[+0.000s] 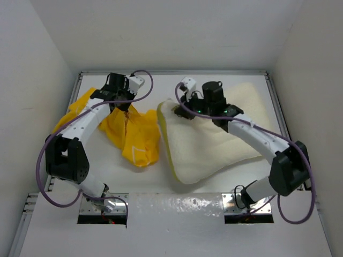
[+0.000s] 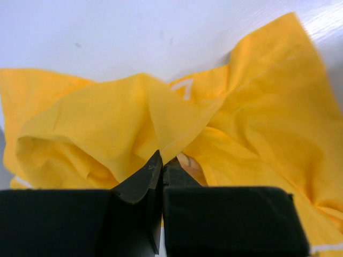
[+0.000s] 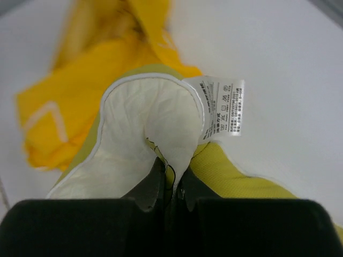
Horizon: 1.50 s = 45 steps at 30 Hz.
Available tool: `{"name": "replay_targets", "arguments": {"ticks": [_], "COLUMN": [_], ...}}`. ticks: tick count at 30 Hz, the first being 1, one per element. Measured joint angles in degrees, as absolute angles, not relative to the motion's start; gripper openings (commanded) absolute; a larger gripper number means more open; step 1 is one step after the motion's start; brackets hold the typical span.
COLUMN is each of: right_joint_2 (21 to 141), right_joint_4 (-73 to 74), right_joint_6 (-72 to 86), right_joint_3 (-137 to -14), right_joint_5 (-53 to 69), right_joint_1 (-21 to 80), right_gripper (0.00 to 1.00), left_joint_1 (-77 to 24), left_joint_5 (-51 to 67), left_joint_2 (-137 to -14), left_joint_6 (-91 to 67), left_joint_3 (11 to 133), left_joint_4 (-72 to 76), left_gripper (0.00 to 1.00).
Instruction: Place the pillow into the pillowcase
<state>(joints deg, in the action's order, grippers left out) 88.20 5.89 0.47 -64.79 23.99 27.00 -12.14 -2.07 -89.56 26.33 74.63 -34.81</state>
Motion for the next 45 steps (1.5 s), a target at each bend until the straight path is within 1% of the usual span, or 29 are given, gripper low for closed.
{"name": "replay_targets", "arguments": {"ticks": [1, 3, 6, 9, 13, 17, 21, 25, 29, 32, 35, 38, 41, 45], "right_joint_2": [85.78, 84.55, 89.49, 99.59, 112.51, 115.87, 117.47, 122.98, 127.63, 127.46, 122.83, 118.8, 119.07, 123.52], "right_joint_4": [4.29, -0.95, -10.96, -16.47, -17.67, -18.15, -21.96, -23.16, -24.21, -28.97, -37.65, -40.01, -42.46, -42.87], "right_joint_6": [0.93, 3.55, 9.91, 15.77, 20.25, 22.74, 27.57, 31.75, 36.1, 38.54, 39.99, 41.01, 43.35, 46.89], "right_joint_3": [-64.05, -63.51, -63.75, -67.35, -74.74, -76.18, -77.45, -84.4, -88.51, -85.65, -74.89, -69.19, -70.06, -76.42], "right_joint_5": [23.9, 25.1, 29.08, 30.68, 30.94, 30.41, 29.32, 27.2, 24.58, 25.23, 26.61, 28.21, 28.69, 27.92], "right_joint_1": [29.69, 35.27, 40.45, 40.77, 40.42, 41.19, 41.76, 41.82, 42.02, 42.09, 42.13, 42.68, 43.27, 43.55], "right_gripper": [0.0, 0.0, 0.0, 0.0, 0.0, 0.0, 0.0, 0.0, 0.0, 0.0, 0.0, 0.0, 0.0, 0.0], "left_joint_1": [-12.14, -12.16, -12.16, -12.16, -12.12, -11.75, -11.57, -11.55, -11.53, -11.53, -11.25, -10.74, -10.35, -10.09], "left_joint_5": [-0.54, 2.2, 5.28, 7.46, 7.94, 8.14, 9.65, 9.65, 11.9, 12.51, 10.48, 11.29, 15.0, 19.97], "left_joint_2": [-89.47, -89.03, -88.6, -87.5, -85.14, -84.27, -83.81, -82.32, -82.3, -83.33, -85.3, -86.41, -86.35, -85.03], "left_joint_6": [26.17, 26.0, 25.69, 25.56, 24.91, 24.34, 25.47, 28.4, 27.64, 24.86, 22.76, 22.13, 21.98, 22.48], "left_joint_3": [75.22, 75.44, 75.31, 74.87, 74.76, 74.76, 73.1, 69.1, 68.66, 69.28, 70.35, 70.63, 70.43, 69.41], "left_joint_4": [-34.92, -35.53, -37.28, -39.05, -39.66, -39.77, -40.32, -39.86, -37.71, -35.44, -32.71, -32.4, -33.26, -33.19], "left_gripper": [0.0, 0.0, 0.0, 0.0, 0.0, 0.0, 0.0, 0.01, 0.01, 0.0, 0.0, 0.0, 0.01, 0.0]}}
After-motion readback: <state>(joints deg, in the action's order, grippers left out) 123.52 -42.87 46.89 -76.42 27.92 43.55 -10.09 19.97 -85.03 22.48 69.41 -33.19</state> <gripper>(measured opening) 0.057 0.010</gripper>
